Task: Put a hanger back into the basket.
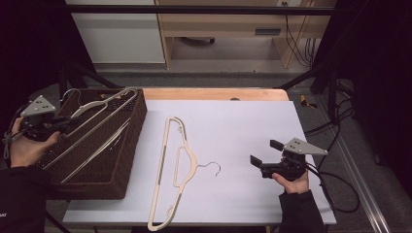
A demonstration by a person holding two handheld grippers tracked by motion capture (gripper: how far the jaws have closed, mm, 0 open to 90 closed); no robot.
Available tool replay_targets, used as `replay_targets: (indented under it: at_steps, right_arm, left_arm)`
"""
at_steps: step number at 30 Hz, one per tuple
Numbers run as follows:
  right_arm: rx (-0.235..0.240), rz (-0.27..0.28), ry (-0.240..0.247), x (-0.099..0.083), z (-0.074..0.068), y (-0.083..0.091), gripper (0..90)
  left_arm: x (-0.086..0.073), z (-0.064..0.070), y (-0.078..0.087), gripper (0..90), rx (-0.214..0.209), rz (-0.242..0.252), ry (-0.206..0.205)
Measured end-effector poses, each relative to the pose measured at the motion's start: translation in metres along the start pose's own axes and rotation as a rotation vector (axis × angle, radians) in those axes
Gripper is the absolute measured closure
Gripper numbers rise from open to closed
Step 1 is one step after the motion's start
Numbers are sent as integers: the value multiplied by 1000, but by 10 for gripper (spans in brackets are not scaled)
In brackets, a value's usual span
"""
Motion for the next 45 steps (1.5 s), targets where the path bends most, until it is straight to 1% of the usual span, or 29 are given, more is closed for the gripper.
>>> replay_targets:
  at_steps: [1,2,3,5,8,14,16,20,23,26,27,28,30,35,37,38,39,41,43,44,45]
  right_arm:
    - [1,-1,3,0,0,0,41]
    - [3,-1,5,0,0,0,41]
    - [5,-3,5,0,0,0,41]
    - [2,-3,1,0,0,-1,41]
    - [2,-1,3,-1,-1,-1,41]
    - [3,-2,5,-1,-1,-2,41]
    - [2,-1,4,-1,-1,-2,41]
    - [4,-1,5,-1,-1,-2,42]
    - [5,-1,4,-1,-1,-2,42]
    - [4,-1,3,-1,-1,-2,43]
    - [5,-1,4,-1,-1,-2,43]
    - [6,-1,2,-1,-1,-2,42]
    - [8,-2,1,-1,-2,-2,42]
    - [10,-1,4,0,-1,-2,43]
    - [11,-1,5,0,-2,-2,43]
    - [11,-3,5,0,-2,-2,43]
    - [12,-3,4,0,-2,-2,43]
    - [10,-3,3,0,-2,-2,43]
    - [11,-2,5,0,-2,-2,43]
    - [11,-1,5,0,-2,-2,43]
    - [11,-1,5,0,-2,-2,43]
  left_arm:
    - [-2,0,-1,858,4,-7,-1]
    - [-7,-1,-3,858,3,-12,8]
    - [-9,-1,-5,858,8,-18,5]
    - [-17,-1,-11,858,14,-35,18]
    - [-26,0,-19,858,18,-60,24]
    - [-37,5,-31,856,24,-93,18]
    - [-39,6,-34,856,19,-103,18]
    - [-42,8,-37,851,8,-131,24]
    - [-45,8,-38,845,12,-151,32]
    - [-47,9,-38,834,-11,-162,49]
    - [-46,10,-38,827,-18,-174,42]
    - [-46,12,-39,823,-26,-172,50]
    - [-46,16,-40,810,-35,-185,40]
    - [-47,22,-40,766,-64,-207,53]
    - [-48,23,-40,764,-75,-223,51]
    - [-48,24,-41,759,-76,-231,45]
    - [-49,25,-41,752,-80,-235,50]
    - [-49,27,-42,729,-75,-242,37]
    - [-49,30,-42,706,-69,-255,40]
    - [-49,31,-42,691,-62,-261,35]
    - [-50,32,-42,675,-66,-267,34]
Point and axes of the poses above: each handheld gripper's, and its own axes: y roughly backward along the jaws, x roughly out of its top, z roughly to its right, the point moved 1 cm from there along -y, roughly forward along the jaws, and after that the axes turned 11 degrees about y, right-handed, at the moved point
